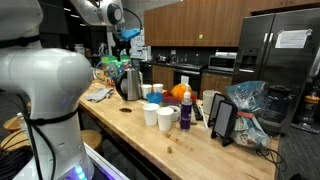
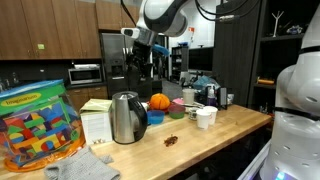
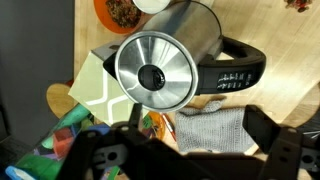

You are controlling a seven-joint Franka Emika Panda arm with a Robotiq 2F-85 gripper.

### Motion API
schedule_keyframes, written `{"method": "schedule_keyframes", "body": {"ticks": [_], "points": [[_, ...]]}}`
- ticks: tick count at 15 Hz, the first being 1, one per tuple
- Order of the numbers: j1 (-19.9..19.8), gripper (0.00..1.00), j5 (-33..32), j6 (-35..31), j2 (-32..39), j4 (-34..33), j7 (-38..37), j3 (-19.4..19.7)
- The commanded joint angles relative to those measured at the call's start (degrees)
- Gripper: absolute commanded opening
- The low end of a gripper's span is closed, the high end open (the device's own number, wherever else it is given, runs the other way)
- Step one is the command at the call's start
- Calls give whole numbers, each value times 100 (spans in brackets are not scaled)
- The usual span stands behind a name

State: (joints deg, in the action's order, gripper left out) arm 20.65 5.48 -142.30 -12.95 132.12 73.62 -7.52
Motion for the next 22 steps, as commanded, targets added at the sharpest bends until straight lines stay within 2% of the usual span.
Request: {"method": "schedule_keyframes", "body": {"ticks": [1,12,22], "points": [[-139,100,-197,-240,145,-43,-39,-113],[-283,100,-864,-571,906,-720,-258,-326],[-395,100,-902,-519,1718,-1513,-264,-527]]}}
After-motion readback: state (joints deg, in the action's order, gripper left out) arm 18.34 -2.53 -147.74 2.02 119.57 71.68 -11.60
